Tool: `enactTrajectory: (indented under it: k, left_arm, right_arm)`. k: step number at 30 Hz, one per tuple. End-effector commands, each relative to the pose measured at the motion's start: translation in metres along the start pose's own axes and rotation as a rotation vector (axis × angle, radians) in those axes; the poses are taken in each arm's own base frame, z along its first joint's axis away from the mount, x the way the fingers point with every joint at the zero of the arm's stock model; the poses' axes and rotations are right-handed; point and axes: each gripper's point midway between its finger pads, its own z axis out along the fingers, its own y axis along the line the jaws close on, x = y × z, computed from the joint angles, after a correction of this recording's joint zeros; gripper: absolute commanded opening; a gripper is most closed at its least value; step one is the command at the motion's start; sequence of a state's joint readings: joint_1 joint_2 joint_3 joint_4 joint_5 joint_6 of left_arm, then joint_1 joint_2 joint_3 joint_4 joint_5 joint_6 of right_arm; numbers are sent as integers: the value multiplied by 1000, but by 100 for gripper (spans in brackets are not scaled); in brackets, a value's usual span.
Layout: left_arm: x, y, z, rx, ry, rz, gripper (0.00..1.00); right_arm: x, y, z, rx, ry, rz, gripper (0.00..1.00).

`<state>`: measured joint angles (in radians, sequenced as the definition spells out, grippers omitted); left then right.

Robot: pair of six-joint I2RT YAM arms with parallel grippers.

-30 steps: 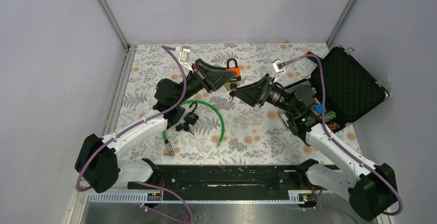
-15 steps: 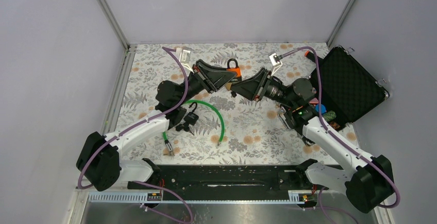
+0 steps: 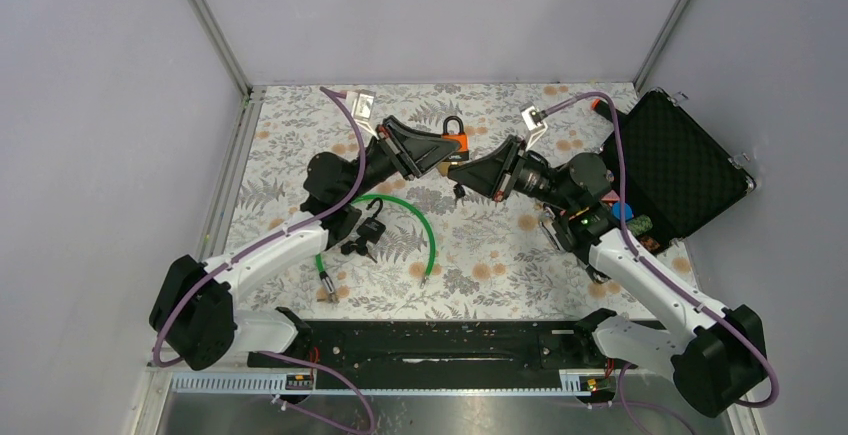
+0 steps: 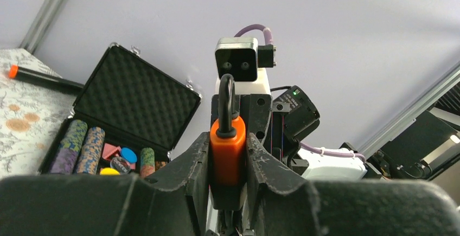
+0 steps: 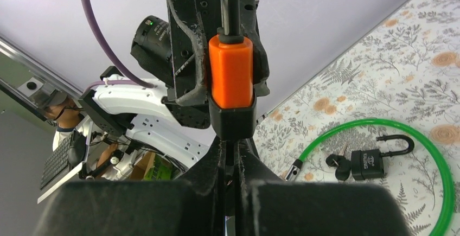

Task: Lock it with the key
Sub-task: Lock the lock.

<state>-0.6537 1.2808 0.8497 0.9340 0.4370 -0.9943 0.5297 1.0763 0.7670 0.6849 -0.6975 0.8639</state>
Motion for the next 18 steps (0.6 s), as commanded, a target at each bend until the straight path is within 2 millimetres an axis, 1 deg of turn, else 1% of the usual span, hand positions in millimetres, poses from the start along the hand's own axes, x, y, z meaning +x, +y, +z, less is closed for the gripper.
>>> enactTrajectory:
  k: [1, 5, 9, 13, 16, 18]
  left_arm:
    - [-79, -42, 4, 114, -241, 124, 0]
    - [-86, -40, -1, 130, -222, 96, 0]
    - [-90, -32, -10, 114, -247, 71, 0]
    - [-95, -21, -15, 78, -318, 52, 0]
    - [-97, -16, -20, 67, -363, 28, 0]
    - [-96, -13, -20, 54, -364, 9, 0]
  right_arm:
    - [47, -3, -18, 2, 179, 88, 0]
    - [64, 2, -27, -13, 264, 127, 0]
    - [70, -2, -32, 19, 280, 153, 0]
    - [71, -10, -26, 43, 262, 165, 0]
    - [86, -14, -18, 60, 308, 110, 0]
    - [96, -27, -18, 136, 356, 67, 0]
